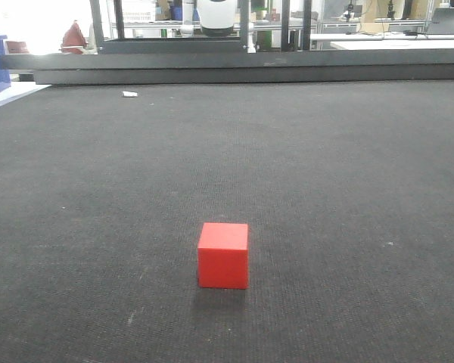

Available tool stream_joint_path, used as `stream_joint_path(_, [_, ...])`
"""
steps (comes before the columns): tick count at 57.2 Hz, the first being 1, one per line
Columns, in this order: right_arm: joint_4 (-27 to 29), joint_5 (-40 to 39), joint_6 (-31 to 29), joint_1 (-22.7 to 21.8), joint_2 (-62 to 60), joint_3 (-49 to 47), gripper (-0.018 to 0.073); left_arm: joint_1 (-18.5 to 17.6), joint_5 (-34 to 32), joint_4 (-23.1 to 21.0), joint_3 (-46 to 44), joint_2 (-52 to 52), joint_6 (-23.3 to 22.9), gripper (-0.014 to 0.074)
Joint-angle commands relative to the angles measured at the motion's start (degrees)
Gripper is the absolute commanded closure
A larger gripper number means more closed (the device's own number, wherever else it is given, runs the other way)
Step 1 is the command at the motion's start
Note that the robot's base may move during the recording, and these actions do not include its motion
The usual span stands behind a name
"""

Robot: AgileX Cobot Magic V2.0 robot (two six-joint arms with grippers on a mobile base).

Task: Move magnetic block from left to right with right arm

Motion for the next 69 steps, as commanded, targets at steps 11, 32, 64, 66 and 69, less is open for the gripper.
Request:
stream_joint_path(11, [-0.2,-4.9,-0.7,-0.2,-1.2,-0.1,0.0539,-0.1,-4.5,-0.2,0.4,-0.7,0.0,0.0722])
stream_joint_path(32, [-0.2,-4.9,-0.7,-0.2,-1.2,-0.1,0.0539,-0.1,-4.5,-0.2,0.4,-0.7,0.0,0.0722])
stream_joint_path(64, [-4.8,2.8,-0.7,-0.2,3.1,-13.0,0.0539,-0.1,-4.5,-0.2,0.4,-0.7,0.0,0.0722])
stream_joint_path(66, [-5.2,4.4,-0.7,-0.2,4.6,-14.7,0.0539,-0.1,-4.5,-0.2,0.4,-0.7,0.0,0.0722])
stream_joint_path(69, [-5.2,6.3,-0.7,-0.2,7.3,-17.3,0.0539,-0.1,-4.5,-0.2,0.4,-0.7,0.0,0.0722])
